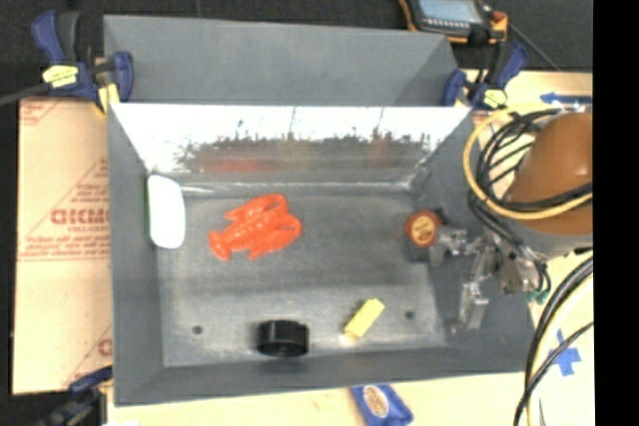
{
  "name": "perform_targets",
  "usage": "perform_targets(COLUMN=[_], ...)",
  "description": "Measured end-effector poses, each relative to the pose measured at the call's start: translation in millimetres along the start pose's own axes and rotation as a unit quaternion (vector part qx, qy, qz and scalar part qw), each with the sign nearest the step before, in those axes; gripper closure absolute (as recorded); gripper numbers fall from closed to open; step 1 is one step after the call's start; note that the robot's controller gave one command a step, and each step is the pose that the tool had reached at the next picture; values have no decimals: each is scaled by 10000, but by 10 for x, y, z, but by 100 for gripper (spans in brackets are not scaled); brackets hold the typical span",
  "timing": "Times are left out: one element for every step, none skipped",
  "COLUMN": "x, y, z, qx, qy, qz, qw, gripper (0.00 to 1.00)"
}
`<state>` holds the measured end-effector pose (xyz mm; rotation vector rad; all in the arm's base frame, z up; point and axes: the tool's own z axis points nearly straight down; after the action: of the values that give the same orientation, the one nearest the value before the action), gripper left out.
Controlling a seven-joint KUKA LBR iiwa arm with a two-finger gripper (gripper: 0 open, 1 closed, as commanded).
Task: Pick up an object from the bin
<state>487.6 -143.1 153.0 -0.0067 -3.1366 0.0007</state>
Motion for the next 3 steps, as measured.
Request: perform_targets(x=[-20, -161, -4], y=[4, 281, 461], z=[-42, 400, 761], qx=[9, 13, -11], qy=[-39, -83, -39], qz=[-19, 51, 112], qw=[10000, 10000, 9999], gripper=[0, 0, 0])
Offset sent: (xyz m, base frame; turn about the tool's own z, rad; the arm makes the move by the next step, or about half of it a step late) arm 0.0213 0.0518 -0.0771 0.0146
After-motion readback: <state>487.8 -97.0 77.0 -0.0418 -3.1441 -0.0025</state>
